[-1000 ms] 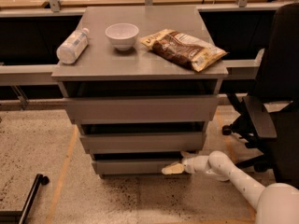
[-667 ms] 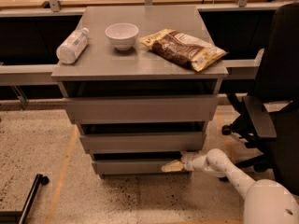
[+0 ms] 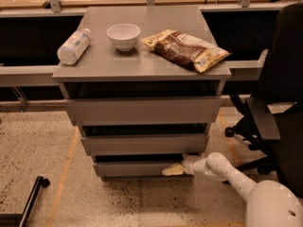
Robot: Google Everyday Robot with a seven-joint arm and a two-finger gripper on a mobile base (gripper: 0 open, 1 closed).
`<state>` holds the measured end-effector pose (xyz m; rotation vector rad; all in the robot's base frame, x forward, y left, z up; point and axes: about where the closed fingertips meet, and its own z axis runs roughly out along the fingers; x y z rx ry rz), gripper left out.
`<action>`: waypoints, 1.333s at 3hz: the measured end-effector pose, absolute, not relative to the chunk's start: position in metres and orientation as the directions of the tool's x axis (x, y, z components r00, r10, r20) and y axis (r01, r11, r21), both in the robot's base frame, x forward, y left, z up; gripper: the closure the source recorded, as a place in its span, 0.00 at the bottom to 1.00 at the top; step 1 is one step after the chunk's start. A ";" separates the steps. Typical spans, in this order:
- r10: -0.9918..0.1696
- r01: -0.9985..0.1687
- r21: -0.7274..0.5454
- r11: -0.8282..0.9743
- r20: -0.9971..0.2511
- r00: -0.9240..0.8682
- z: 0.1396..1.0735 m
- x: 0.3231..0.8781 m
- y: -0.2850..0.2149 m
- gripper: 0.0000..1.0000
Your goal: Open bottom drawer
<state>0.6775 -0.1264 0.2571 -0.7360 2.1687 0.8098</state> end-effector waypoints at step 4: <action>-0.269 -0.663 0.341 0.667 -0.719 -0.641 0.225 0.678 -0.121 0.49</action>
Offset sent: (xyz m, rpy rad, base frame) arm 0.0087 -0.0025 -0.0780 -0.0287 0.1118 -0.0407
